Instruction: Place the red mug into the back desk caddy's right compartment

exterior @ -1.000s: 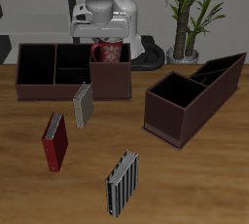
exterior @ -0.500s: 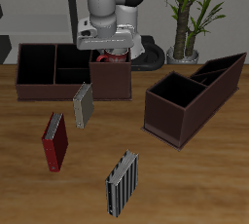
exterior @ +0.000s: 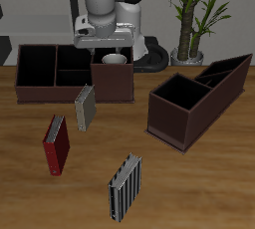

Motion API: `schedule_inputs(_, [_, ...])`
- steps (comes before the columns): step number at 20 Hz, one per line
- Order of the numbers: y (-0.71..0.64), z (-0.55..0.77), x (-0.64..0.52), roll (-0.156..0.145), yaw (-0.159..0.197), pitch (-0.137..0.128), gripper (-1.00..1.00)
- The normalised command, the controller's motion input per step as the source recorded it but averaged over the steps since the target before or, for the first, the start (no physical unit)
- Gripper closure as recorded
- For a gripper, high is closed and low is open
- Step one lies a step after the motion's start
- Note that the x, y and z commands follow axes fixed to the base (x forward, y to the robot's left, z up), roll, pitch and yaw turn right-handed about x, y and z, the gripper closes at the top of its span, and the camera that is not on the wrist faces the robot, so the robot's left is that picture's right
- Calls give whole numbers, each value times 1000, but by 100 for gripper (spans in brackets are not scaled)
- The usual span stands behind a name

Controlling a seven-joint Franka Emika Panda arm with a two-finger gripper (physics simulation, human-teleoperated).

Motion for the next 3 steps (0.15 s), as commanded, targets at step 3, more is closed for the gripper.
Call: schedule_inputs(3, [43, 308, -68, 22, -21, -57, -100])
